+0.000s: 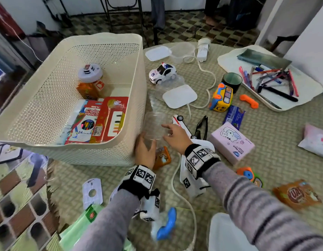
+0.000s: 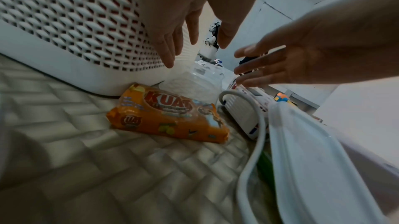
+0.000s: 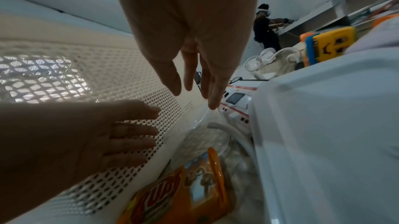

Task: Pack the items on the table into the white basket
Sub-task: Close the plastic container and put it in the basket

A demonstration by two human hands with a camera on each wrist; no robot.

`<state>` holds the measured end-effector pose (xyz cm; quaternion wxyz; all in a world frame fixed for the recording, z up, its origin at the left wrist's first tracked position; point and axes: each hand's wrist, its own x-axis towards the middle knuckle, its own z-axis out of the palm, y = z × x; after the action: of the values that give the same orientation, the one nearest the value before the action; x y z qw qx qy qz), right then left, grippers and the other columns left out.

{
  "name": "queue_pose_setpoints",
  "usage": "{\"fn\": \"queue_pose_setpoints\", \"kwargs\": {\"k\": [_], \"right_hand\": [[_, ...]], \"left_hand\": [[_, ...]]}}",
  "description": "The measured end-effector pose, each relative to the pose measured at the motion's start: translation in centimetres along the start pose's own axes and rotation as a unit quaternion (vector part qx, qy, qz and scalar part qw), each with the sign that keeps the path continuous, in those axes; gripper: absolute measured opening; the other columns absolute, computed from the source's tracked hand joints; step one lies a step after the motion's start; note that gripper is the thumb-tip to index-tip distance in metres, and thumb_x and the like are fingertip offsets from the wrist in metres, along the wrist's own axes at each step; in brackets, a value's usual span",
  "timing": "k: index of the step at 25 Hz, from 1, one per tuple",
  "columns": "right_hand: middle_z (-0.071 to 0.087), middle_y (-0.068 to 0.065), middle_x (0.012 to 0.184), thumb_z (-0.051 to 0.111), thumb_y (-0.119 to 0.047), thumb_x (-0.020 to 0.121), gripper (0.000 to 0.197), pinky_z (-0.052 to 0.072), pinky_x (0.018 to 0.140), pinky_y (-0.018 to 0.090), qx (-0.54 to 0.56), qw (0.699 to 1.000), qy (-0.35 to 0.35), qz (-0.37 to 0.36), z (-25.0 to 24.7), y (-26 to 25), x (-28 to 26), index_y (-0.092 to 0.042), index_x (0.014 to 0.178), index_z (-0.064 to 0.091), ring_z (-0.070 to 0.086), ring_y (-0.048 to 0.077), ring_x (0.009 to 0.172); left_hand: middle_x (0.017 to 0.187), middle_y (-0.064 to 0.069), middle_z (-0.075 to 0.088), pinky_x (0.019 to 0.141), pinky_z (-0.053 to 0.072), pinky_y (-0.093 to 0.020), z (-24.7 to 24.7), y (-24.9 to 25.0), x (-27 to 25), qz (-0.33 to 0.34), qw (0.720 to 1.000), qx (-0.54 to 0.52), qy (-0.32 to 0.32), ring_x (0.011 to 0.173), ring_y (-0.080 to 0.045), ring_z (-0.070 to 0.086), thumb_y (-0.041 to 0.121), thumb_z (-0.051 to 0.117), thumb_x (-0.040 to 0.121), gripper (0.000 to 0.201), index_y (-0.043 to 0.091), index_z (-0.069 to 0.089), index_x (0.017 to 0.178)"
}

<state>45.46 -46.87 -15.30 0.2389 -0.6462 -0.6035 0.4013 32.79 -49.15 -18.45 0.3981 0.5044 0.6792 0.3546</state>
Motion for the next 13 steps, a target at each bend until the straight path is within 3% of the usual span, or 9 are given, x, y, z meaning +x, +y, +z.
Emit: {"fn": "queue_pose_setpoints", "kwargs": {"k": [4,8,10,13], "right_hand": [[0.044,0.018,0.139,0.054,-0.008,0.093,0.055,0.035,0.105,0.033,-0.076,0.997,-0.024,0.02,0.7,0.2,2.0,-0.002,0.143,0.033,0.043,0.029,0.128],[0.051,0.019,0.131,0.054,-0.008,0.093,0.05,0.031,0.106,0.037,-0.138,0.989,-0.021,0.044,1.4,-0.2,3.4,0.0,0.138,0.034,0.045,0.033,0.125],[0.054,0.018,0.128,0.059,-0.011,0.089,0.047,0.031,0.106,0.041,-0.122,0.991,-0.009,0.058,1.7,-0.1,3.9,-0.001,0.131,0.042,0.047,0.034,0.122],[0.058,0.016,0.119,0.069,-0.013,0.08,0.043,0.039,0.102,0.048,-0.007,0.995,0.059,0.075,1.8,1.0,3.9,-0.005,0.119,0.053,0.052,0.033,0.114]], "left_hand": [[0.154,-0.009,0.028,0.117,0.018,-0.03,1.0,-1.2,1.8,-0.024,0.999,0.03,-0.003,0.142,-0.022,0.026,0.028,0.053,0.095,0.066,0.013,0.02,0.15],[0.156,-0.011,0.021,0.119,0.013,-0.032,1.6,-1.8,2.3,-0.003,0.998,0.06,-0.001,0.144,-0.022,0.02,0.027,0.053,0.096,0.068,0.009,0.016,0.15],[0.156,-0.012,0.021,0.119,0.012,-0.032,1.5,-1.8,2.2,0.003,0.999,0.049,-0.001,0.144,-0.022,0.019,0.025,0.053,0.095,0.067,0.009,0.018,0.15],[0.152,-0.016,0.023,0.118,0.014,-0.034,1.5,-1.5,1.4,0.024,0.999,0.043,0.005,0.142,-0.026,0.02,0.027,0.057,0.093,0.066,0.009,0.026,0.149]]}}
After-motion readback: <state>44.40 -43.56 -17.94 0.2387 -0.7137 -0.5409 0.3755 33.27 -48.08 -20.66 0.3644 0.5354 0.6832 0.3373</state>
